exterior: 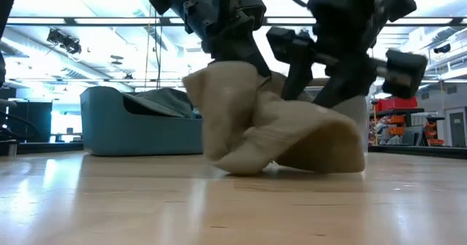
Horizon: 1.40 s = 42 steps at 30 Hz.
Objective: Pick & Place hat
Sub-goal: Put the brown cap into the transparent bin
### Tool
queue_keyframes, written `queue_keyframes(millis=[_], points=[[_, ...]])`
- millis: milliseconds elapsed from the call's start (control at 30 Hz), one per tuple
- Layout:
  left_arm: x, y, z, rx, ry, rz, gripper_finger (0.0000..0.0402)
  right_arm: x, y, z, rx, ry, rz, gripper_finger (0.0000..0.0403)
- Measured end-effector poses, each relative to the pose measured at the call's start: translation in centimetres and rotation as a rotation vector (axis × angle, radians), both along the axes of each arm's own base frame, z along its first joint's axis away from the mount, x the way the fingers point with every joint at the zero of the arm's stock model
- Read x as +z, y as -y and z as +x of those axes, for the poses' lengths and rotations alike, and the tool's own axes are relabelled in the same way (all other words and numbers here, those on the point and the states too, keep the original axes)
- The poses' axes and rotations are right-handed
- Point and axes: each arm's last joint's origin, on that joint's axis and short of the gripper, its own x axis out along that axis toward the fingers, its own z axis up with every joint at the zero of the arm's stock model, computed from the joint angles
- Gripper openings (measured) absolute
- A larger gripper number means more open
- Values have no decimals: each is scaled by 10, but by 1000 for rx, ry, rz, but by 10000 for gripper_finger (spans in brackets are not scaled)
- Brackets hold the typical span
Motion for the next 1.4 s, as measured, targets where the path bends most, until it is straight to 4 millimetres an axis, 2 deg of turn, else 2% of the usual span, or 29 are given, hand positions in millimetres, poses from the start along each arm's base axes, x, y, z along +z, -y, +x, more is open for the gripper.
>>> queue_keyframes(millis=[200, 400, 467, 700, 967, 1133, 1267, 1400], points=[[3, 3, 2, -55, 30, -68, 9, -10, 7, 4, -108, 2, -141, 102], [-4, 3, -5, -61, -67, -81, 12, -7, 7, 6, -104, 49, -224, 19], [-4, 3, -5, -56, -79, -71, 10, -6, 6, 6, -99, 62, -225, 6], [-6, 1, -7, -50, -96, -16, 11, -4, 3, 8, -242, 100, -175, 71], [-11, -3, -12, 17, -166, 40, 10, 2, -9, 10, -218, 186, -181, 144], [-8, 1, -9, -24, -115, 84, 10, 5, -4, 12, -329, 230, -195, 157], [-6, 7, -7, -54, -82, 97, 10, 4, 8, 15, -451, 216, -97, 158], [-6, 13, -7, -97, -67, 136, 10, 3, 16, 16, -493, 201, -48, 150]])
